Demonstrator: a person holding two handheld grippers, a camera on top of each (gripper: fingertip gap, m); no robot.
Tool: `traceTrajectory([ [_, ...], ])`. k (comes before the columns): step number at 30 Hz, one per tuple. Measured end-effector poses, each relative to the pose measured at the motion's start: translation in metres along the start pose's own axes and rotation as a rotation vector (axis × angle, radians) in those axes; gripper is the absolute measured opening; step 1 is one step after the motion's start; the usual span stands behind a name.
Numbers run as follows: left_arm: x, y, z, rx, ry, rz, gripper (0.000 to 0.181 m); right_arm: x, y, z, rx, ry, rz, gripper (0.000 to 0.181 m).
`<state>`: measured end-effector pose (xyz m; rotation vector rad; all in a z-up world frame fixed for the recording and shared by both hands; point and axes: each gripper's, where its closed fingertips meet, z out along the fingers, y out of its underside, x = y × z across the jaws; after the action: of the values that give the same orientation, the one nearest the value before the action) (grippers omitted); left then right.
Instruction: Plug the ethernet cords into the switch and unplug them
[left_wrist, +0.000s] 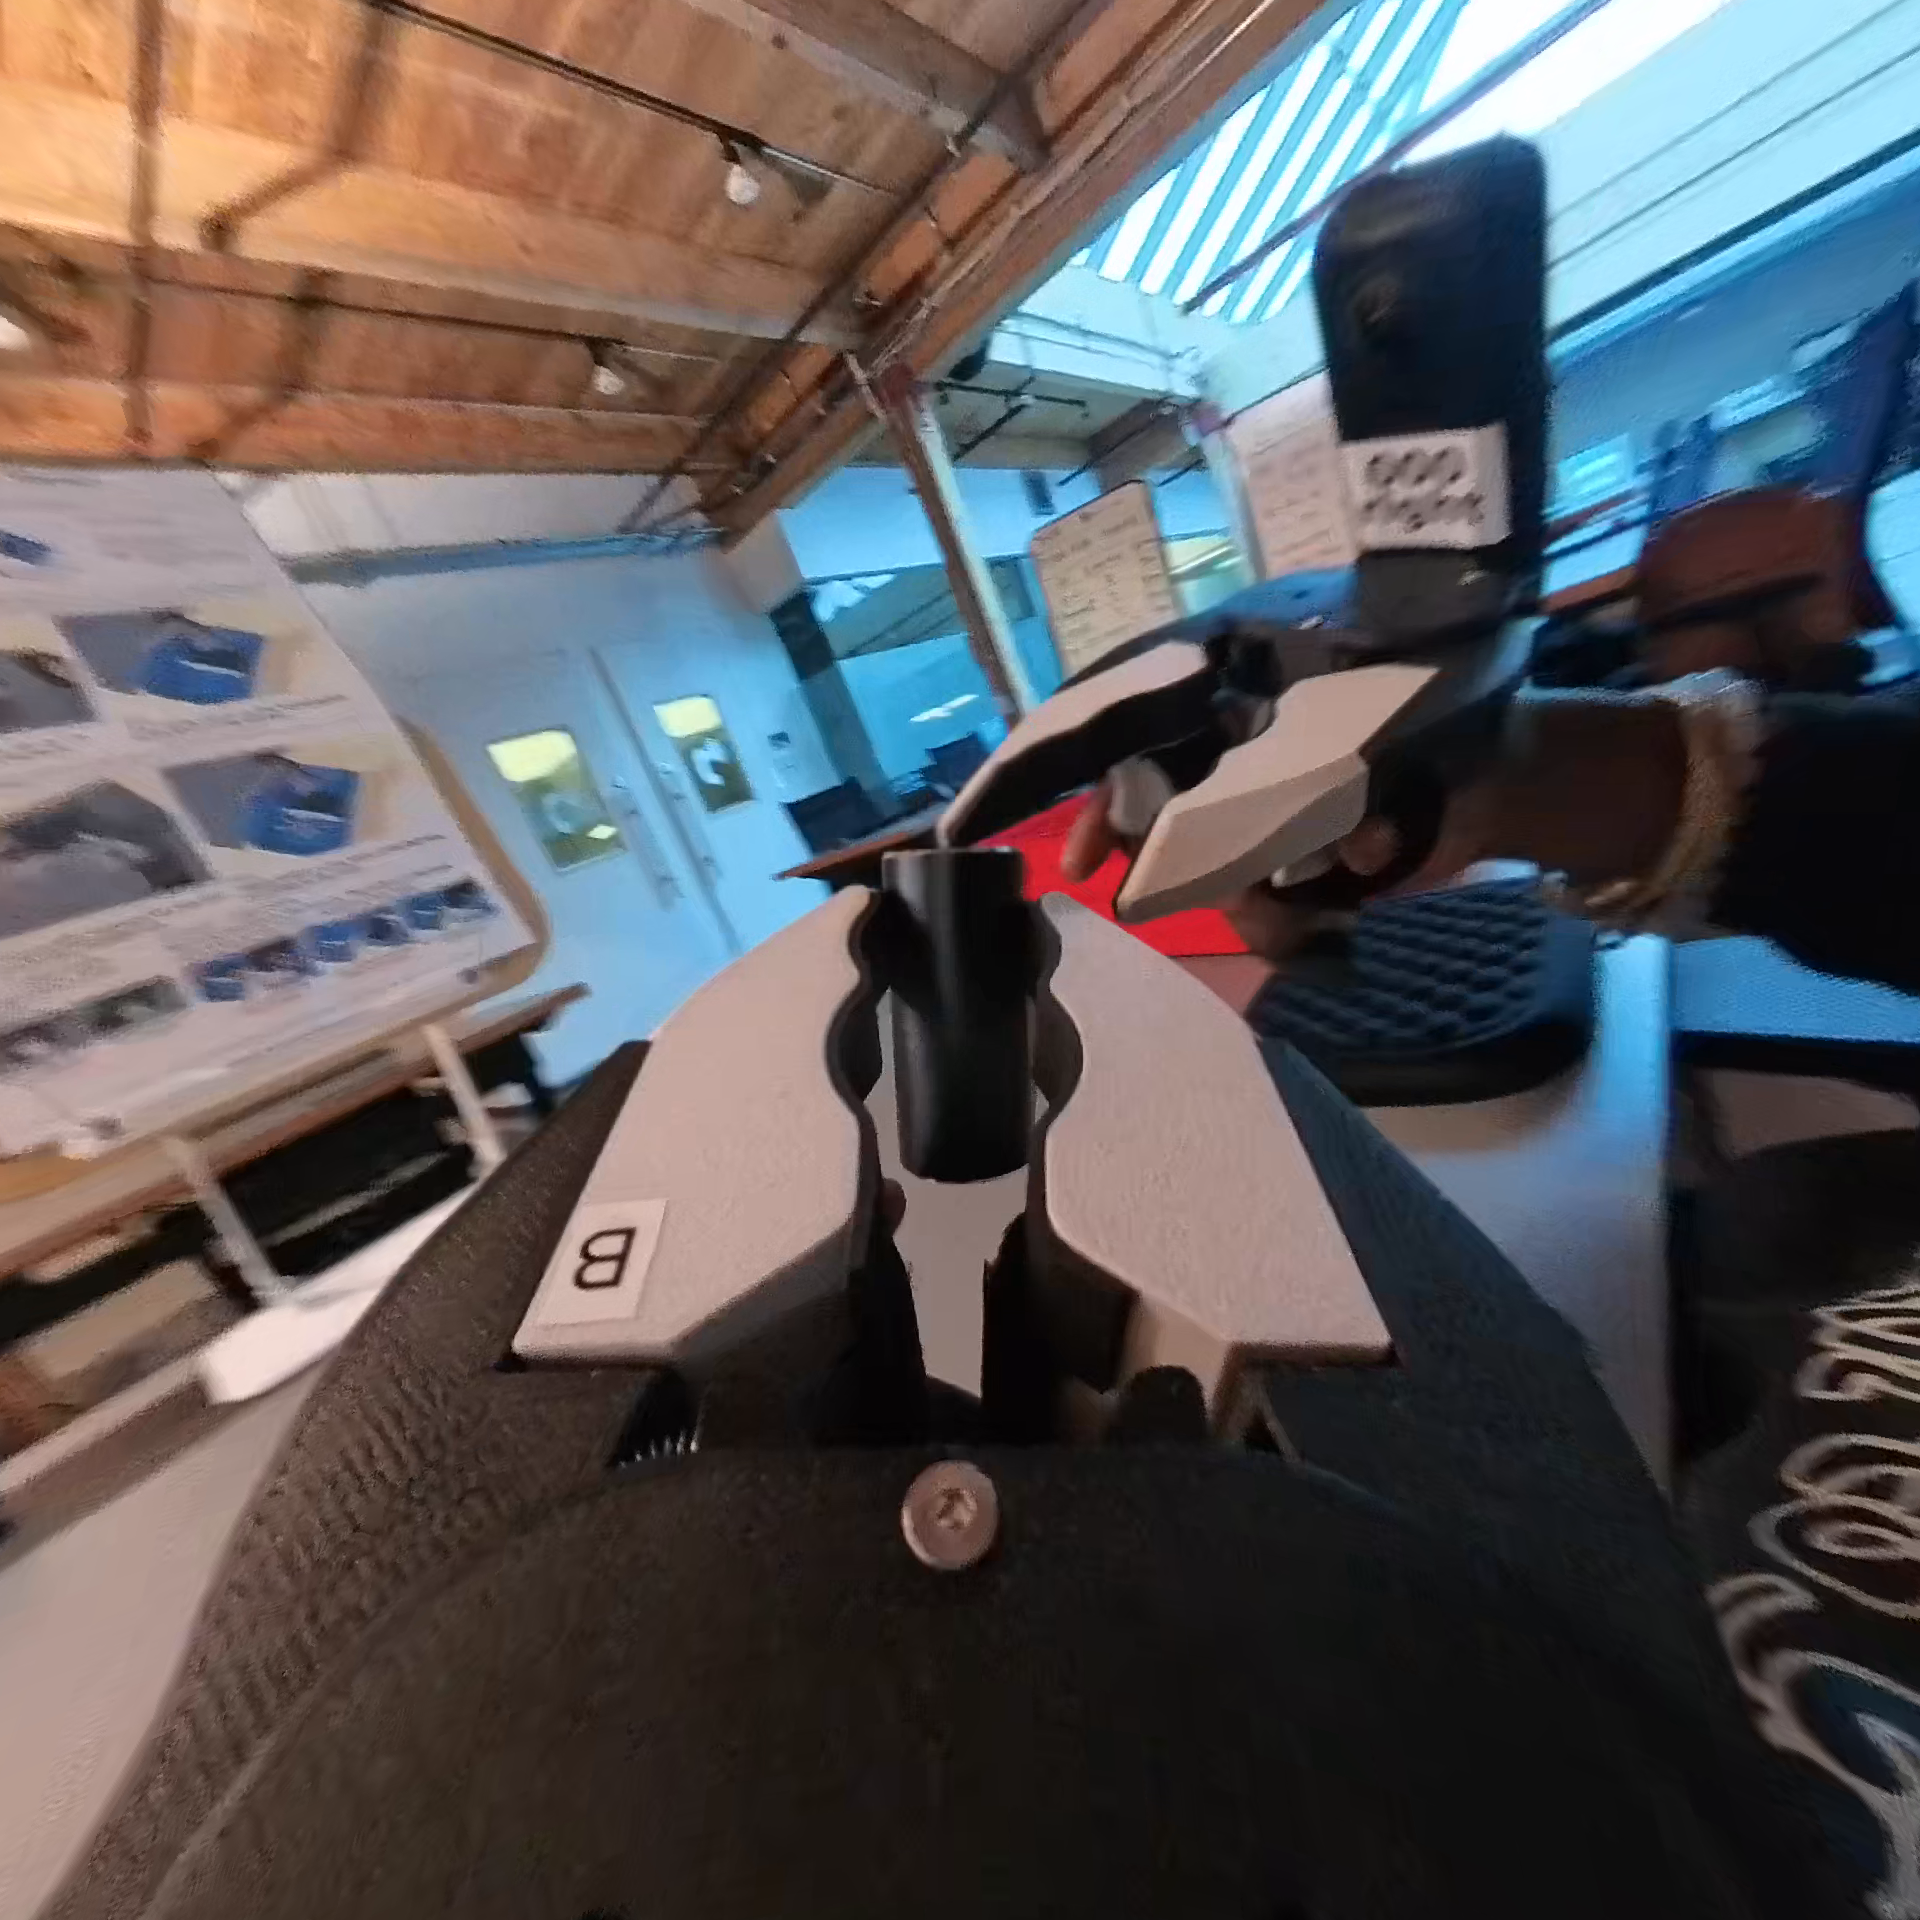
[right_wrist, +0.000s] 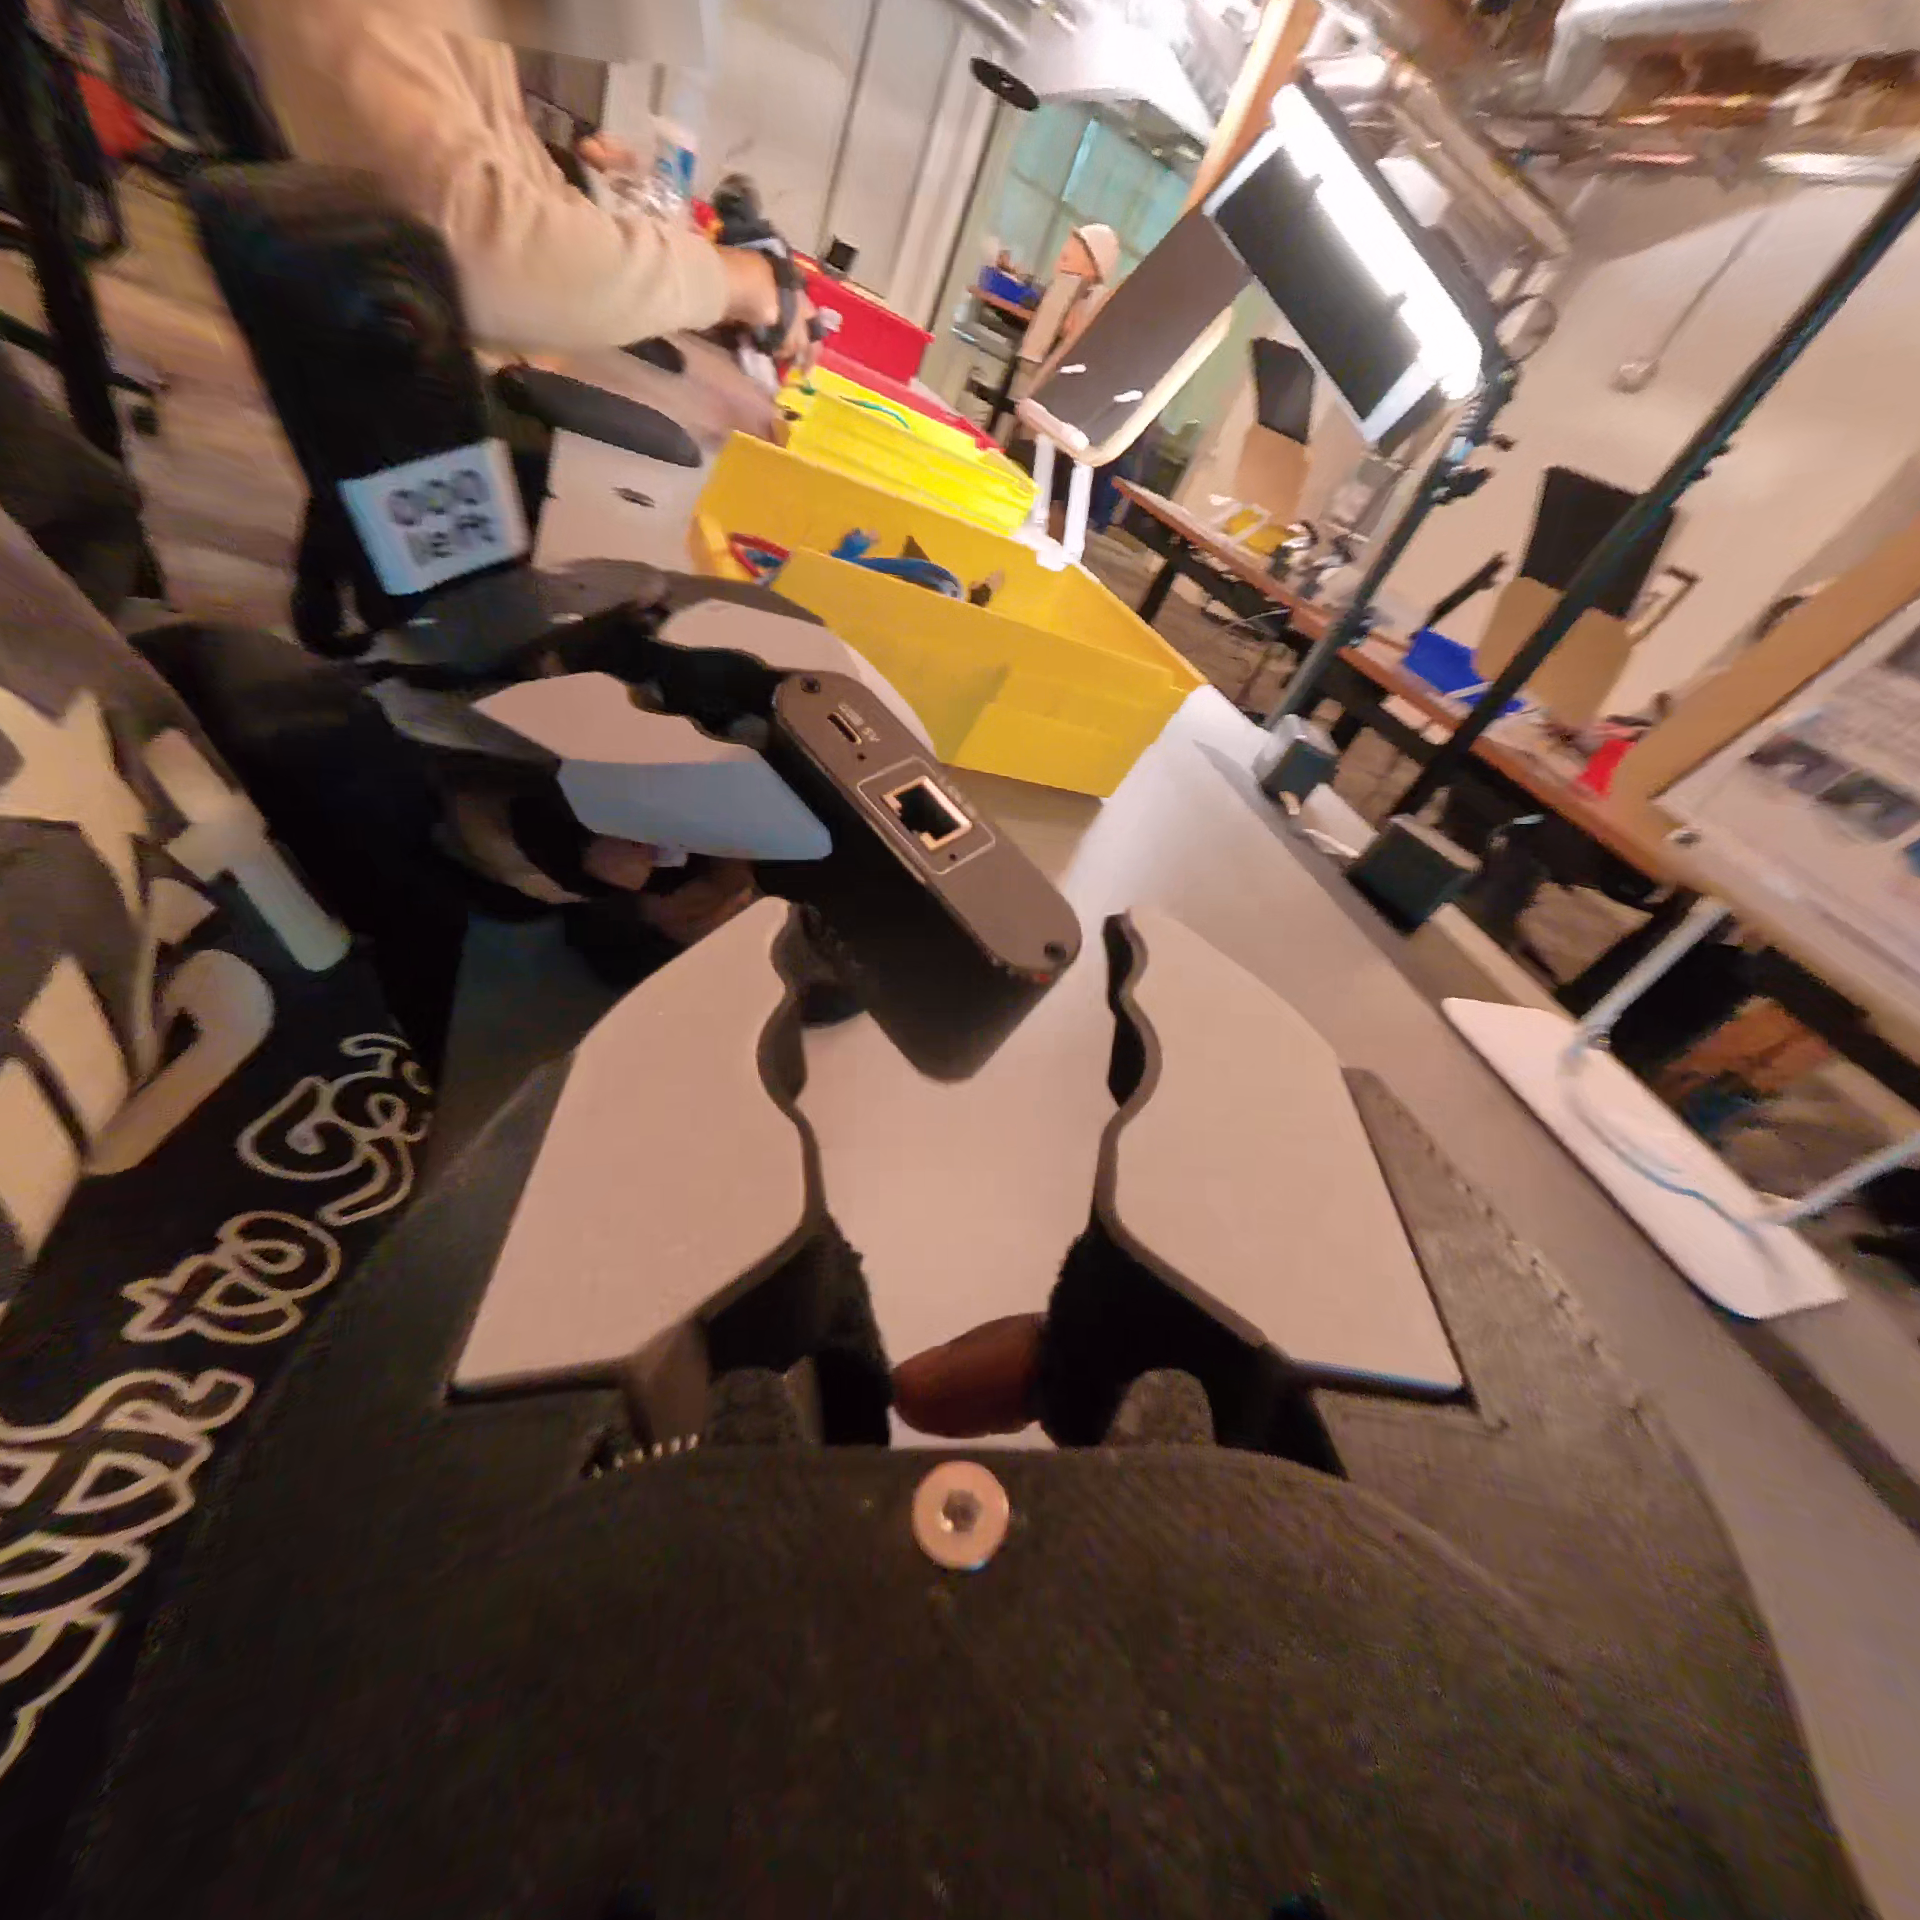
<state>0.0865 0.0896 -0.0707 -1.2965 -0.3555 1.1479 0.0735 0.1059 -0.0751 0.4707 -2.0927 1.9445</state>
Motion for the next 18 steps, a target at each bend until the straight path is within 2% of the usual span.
traceTrajectory([
  [2, 0.013, 0.002, 0.000, 0.000, 0.141, -0.132, 0.025, -0.007, 0.003, 0.000, 0.003, -0.063, -0.013, 0.063],
  [4, 0.024, -0.002, -0.002, 0.005, 0.272, -0.274, 0.025, -0.022, 0.007, -0.002, -0.003, -0.159, -0.071, 0.062],
  [6, 0.031, -0.005, -0.006, 0.015, 0.371, -0.370, 0.025, -0.037, 0.009, -0.004, -0.016, -0.249, -0.069, 0.051],
  [7, 0.035, -0.005, -0.007, 0.003, 0.414, -0.403, 0.024, -0.042, 0.009, -0.004, -0.022, -0.277, -0.047, 0.033],
  [8, 0.038, -0.003, -0.007, -0.012, 0.442, -0.426, 0.024, -0.044, 0.009, -0.003, -0.035, -0.286, -0.017, 0.031],
  [10, 0.032, -0.001, -0.004, -0.016, 0.394, -0.433, 0.026, -0.037, 0.011, -0.001, -0.083, -0.249, 0.077, 0.028],
  [11, 0.023, 0.002, -0.001, -0.023, 0.323, -0.433, 0.028, -0.027, 0.011, -0.001, -0.097, -0.195, 0.118, 0.026],
  [13, 0.000, 0.004, 0.002, 0.000, 0.163, -0.408, 0.041, 0.005, 0.019, -0.004, -0.135, 0.006, 0.165, 0.025],
  [15, -0.021, 0.006, -0.001, -0.007, 0.038, -0.346, 0.044, 0.040, 0.041, -0.017, -0.236, 0.244, 0.219, 0.025],
  [18, -0.044, 0.012, -0.007, -0.035, -0.096, -0.283, 0.044, 0.060, 0.083, -0.036, -0.382, 0.387, 0.351, 0.025],
])
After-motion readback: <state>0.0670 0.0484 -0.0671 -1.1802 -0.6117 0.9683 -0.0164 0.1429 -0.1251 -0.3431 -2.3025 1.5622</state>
